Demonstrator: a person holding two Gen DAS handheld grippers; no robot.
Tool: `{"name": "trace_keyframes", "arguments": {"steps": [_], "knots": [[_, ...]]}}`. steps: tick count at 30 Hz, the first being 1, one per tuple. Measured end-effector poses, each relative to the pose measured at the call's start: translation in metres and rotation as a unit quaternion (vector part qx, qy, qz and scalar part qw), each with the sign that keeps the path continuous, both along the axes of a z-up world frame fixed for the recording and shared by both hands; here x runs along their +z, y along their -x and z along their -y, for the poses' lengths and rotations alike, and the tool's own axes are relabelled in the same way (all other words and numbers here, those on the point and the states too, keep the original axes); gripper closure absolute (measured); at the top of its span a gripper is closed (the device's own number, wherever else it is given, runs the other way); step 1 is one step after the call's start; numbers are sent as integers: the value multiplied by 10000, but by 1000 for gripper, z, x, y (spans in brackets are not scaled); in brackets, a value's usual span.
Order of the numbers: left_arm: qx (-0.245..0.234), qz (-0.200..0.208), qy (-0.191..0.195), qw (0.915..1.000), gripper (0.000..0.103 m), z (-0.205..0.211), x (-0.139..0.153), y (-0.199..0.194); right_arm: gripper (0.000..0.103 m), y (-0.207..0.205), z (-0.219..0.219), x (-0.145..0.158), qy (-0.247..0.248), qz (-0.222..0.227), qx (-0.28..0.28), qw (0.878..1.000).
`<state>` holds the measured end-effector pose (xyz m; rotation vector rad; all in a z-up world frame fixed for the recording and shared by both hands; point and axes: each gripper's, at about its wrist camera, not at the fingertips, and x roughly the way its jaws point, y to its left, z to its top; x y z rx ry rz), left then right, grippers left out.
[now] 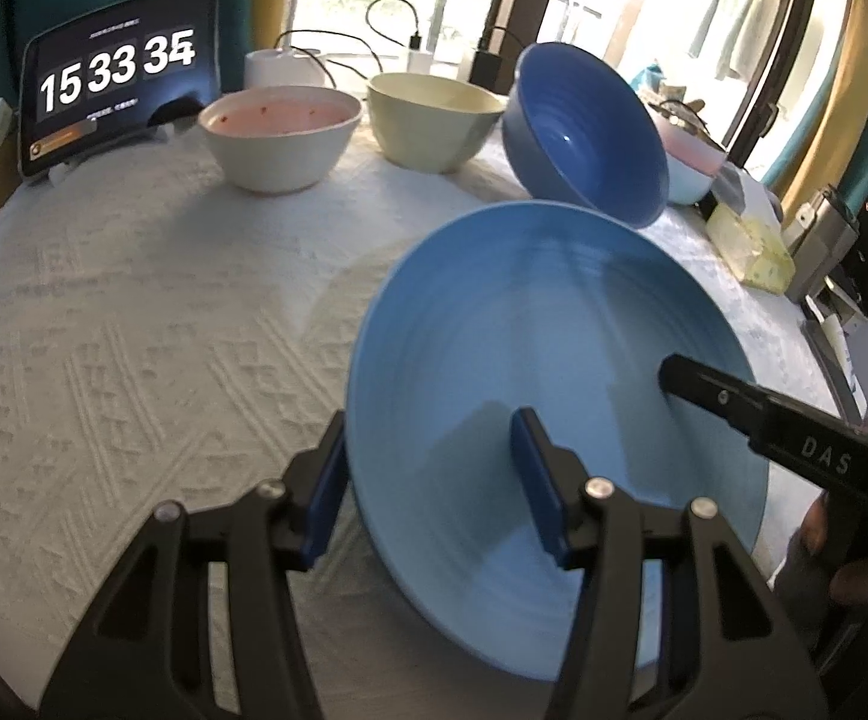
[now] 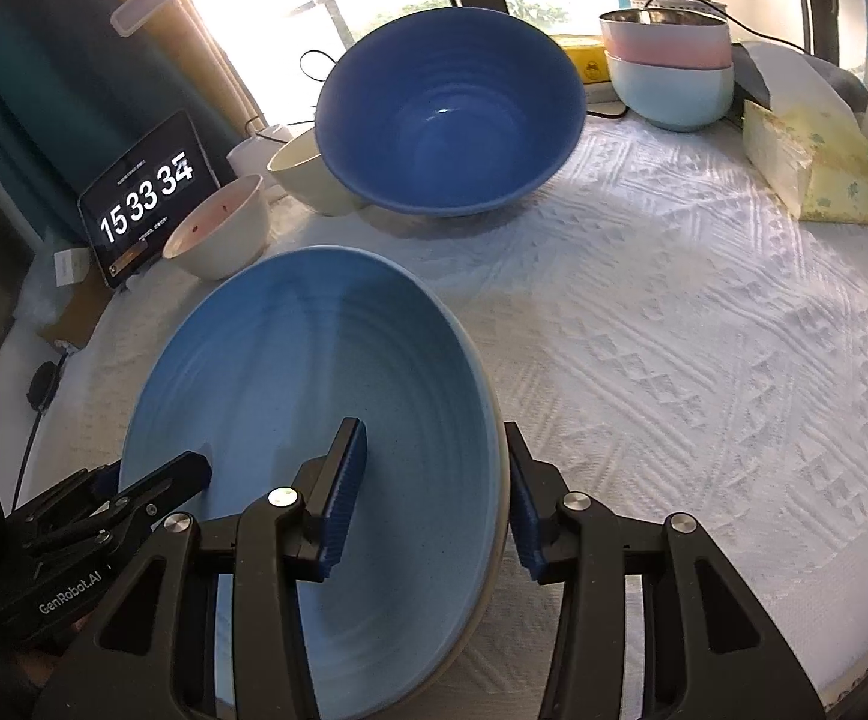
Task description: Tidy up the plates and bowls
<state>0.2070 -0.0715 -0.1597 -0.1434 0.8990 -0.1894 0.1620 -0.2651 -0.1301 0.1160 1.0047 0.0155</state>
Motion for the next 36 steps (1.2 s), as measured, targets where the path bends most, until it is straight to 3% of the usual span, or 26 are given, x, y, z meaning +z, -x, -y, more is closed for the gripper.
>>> {"name": "trace_keyframes", "arguments": {"steps": [36], "knots": [[789,76,99,9968,49,-98,6,-3,56,-42,-94,-6,77,-157,721,9972]]}}
